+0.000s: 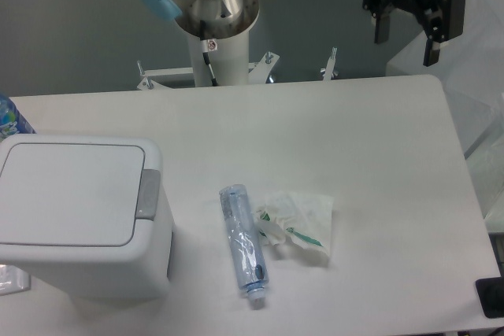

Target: Open the trash can

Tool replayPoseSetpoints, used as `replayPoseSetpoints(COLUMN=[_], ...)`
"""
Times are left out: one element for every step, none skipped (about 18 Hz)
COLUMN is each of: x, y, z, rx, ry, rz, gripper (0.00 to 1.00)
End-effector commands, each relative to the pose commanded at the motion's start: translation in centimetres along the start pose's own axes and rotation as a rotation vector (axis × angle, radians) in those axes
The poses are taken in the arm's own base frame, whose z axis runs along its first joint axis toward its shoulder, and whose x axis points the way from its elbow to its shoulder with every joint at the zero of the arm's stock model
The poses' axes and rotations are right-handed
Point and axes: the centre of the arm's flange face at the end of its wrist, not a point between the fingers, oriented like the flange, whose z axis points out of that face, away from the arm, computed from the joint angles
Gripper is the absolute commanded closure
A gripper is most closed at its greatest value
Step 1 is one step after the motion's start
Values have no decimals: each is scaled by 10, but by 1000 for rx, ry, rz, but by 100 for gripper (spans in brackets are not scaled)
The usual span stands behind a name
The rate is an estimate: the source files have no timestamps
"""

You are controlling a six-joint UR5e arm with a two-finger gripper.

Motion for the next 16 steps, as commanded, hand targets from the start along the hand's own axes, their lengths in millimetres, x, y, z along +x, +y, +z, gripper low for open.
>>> replayPoseSetpoints(x=[1,2,2,1,1,2,2,2,2,2,2,1,0,-3,-6,-7], y=[0,-1,-1,-2,-3,-3,-3,-3,-3,-4,-4,-6,-14,-29,-39,-48], z=[0,-1,-1,1,2,2,3,3,3,2,3,4,6,8,12,14], rx=[0,1,1,5,7,6,6,2,2,3,5,15,21,27,34,40], ry=[1,0,0,1,2,4,8,7,7,7,8,7,9,9,4,-9], rz=[0,1,1,2,3,1,2,2,2,-1,-25,-70,-126,-182,-237,-271], gripper=[0,0,0,0,0,0,0,0,0,0,0,0,0,0,0,0])
